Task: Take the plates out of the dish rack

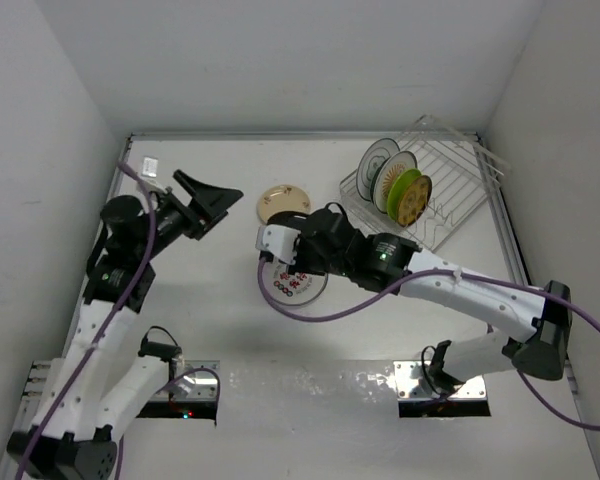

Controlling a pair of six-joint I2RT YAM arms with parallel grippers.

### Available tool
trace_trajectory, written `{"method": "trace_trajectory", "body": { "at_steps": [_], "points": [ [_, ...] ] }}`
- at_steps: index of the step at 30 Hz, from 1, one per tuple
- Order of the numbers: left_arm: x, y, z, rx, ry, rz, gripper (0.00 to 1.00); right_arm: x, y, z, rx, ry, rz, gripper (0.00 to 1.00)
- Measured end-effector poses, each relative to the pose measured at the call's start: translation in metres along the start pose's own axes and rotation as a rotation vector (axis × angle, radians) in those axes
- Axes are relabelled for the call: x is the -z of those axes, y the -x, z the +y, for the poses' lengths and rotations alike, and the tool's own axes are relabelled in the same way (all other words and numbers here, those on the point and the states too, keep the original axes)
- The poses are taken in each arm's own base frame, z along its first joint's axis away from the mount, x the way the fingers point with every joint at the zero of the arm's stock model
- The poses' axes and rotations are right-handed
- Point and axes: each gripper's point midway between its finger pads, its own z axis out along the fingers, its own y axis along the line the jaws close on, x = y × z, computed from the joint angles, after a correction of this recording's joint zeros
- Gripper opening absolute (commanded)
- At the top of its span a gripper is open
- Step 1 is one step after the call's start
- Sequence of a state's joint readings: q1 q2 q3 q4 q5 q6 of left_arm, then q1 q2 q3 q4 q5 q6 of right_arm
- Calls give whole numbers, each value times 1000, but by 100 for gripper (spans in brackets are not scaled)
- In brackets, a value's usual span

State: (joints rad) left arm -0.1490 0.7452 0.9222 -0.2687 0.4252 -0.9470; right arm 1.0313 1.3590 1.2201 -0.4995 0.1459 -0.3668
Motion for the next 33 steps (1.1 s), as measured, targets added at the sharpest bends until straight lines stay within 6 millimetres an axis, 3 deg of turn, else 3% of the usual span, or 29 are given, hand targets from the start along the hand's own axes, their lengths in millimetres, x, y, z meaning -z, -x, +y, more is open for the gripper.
{"method": "trace_trajectory", "body": {
  "at_steps": [4, 6, 8, 9, 13, 15, 18, 19, 20, 21, 22, 25, 28, 33],
  "points": [
    [-25, -36, 57, 115, 104, 143, 94, 2, 27, 22, 112, 32, -75, 0],
    [-28, -55, 87, 170, 172, 196, 88, 1, 37, 29, 151, 37, -97, 0],
    [-26, -66, 100, 193, 199, 223, 79, -5, 48, 36, 187, 37, -112, 0],
    [-26, -68, 101, 199, 200, 227, 71, -9, 52, 39, 199, 37, -115, 0],
    [-27, -65, 98, 186, 172, 216, 15, -29, 55, 51, 244, 36, -96, 0],
    [-29, -64, 105, 182, 191, 204, 0, -33, 56, 48, 249, 9, -92, 7],
    [-33, -66, 117, 176, 218, 202, 0, -33, 62, 42, 246, -30, -112, 9],
    [-35, -65, 118, 174, 215, 198, 0, -35, 61, 41, 243, -41, -118, 14],
    [-36, -65, 119, 171, 210, 195, 0, -36, 58, 42, 242, -47, -117, 27],
    [-38, -65, 121, 168, 206, 191, 0, -39, 56, 42, 233, -59, -122, 89],
    [-40, -66, 124, 169, 206, 190, 0, -40, 53, 42, 218, -75, -124, 99],
    [-49, -63, 138, 169, 237, 162, 0, -40, 41, 34, 193, -144, -107, 99],
    [-62, -48, 164, 148, 324, 75, 0, -31, 32, 21, 121, -233, -87, 99],
    [-85, -18, 222, 72, 526, -71, 0, 5, 25, -14, -97, -417, -91, 99]
  ]
}}
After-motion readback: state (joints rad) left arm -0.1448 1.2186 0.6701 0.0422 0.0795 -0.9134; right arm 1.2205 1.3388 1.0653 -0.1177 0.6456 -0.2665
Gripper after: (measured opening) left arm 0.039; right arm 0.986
